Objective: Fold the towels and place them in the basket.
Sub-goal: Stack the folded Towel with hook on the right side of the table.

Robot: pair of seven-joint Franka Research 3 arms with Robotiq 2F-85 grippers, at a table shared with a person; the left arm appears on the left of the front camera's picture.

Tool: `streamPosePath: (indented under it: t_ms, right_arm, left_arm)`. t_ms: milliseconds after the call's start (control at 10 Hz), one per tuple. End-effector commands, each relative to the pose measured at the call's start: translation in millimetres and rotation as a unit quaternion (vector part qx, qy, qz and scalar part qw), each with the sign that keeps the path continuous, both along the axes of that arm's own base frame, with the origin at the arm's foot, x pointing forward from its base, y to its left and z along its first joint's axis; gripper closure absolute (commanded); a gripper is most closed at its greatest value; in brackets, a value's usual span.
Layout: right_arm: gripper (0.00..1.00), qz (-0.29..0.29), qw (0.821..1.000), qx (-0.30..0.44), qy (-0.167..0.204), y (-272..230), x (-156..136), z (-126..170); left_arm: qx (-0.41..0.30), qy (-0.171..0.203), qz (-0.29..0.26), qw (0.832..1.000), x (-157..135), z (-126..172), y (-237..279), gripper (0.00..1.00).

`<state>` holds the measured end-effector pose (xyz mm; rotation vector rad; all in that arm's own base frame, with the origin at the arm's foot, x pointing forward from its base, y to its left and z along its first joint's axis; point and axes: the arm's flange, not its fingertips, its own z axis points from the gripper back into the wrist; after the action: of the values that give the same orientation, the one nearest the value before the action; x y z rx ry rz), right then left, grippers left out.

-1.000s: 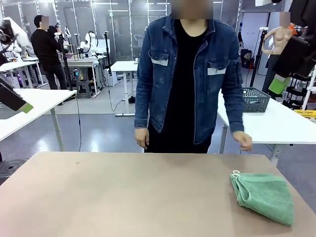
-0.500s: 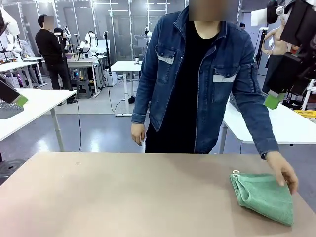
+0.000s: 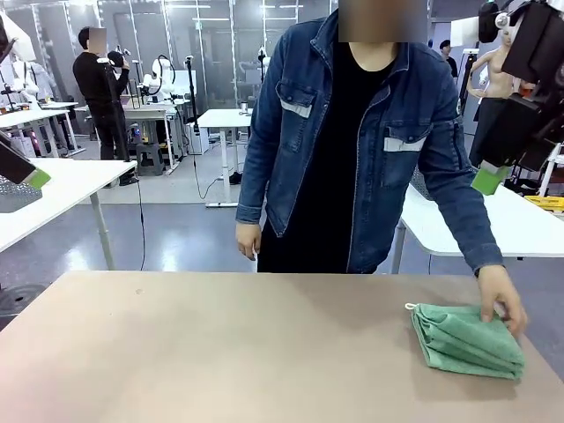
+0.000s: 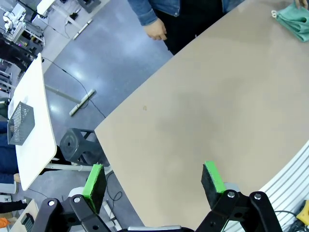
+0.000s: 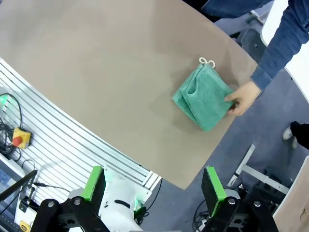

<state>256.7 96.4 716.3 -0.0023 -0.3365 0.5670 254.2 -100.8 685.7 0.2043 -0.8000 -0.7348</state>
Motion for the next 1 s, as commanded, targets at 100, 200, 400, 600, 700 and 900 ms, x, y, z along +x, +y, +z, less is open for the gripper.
streamPosePath:
  t_ms: [100,200,400,600,700,900]
  right_arm:
    - [0.00,0.000,1.000,-0.002,0.000,0.8,-0.2,-0.5]
    - [0.00,0.000,1.000,-0.002,0.000,0.8,-0.2,-0.5]
    - [0.00,0.000,1.000,-0.002,0.000,0.8,-0.2,-0.5]
    - [0.00,0.000,1.000,-0.002,0.000,0.8,-0.2,-0.5]
    - [0.00,0.000,1.000,-0.002,0.000,0.8,-0.2,-0.5]
    - [0.00,0.000,1.000,-0.002,0.000,0.8,-0.2,-0.5]
  left_arm:
    - [0.001,-0.001,0.001,1.000,0.0,-0.3,0.4,0.00]
    - [0.001,-0.001,0.001,1.000,0.0,-0.3,0.4,0.00]
    - [0.001,-0.001,0.001,1.000,0.0,-0.3,0.4,0.00]
    - [0.001,-0.001,0.001,1.000,0.0,-0.3,0.4,0.00]
    - [0.001,-0.001,0.001,1.000,0.0,-0.3,0.4,0.00]
    - [0.001,-0.001,0.001,1.000,0.0,-0.3,0.4,0.00]
